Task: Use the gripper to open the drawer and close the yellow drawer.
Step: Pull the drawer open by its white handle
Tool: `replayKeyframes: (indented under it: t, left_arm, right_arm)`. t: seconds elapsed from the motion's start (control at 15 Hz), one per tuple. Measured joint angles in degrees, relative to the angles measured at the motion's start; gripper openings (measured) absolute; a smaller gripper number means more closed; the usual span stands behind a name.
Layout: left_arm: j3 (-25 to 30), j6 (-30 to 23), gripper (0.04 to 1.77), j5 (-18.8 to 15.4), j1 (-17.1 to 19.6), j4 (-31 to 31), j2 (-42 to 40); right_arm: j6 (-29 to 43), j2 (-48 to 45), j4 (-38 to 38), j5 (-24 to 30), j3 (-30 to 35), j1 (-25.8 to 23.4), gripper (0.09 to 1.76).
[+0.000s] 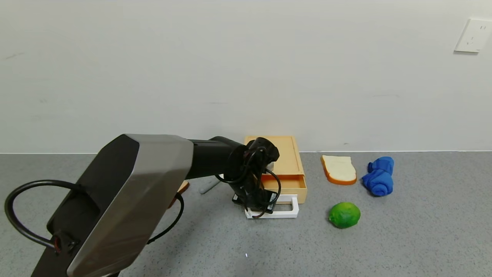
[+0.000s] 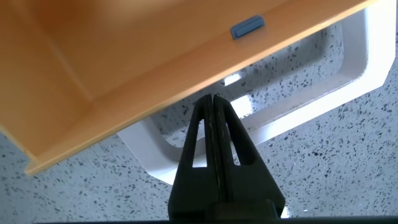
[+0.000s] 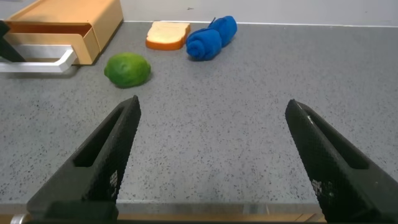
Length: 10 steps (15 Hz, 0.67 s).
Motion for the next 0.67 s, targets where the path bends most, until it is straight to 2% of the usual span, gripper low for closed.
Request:
replayKeyframes:
  t: [0.27, 0.67]
  left_arm:
    - [1.6, -1.9, 0.11, 0.3, -0.6, 0.1, -0.6]
    - [6.9, -3.1, 0.11, 1.3, -2.5, -0.2, -2.4]
  right_arm:
    - [0.0, 0.0, 0.0, 0.0, 0.0, 0.0, 1.71]
    - [0.0, 0.0, 0.0, 0.0, 0.0, 0.0, 1.71]
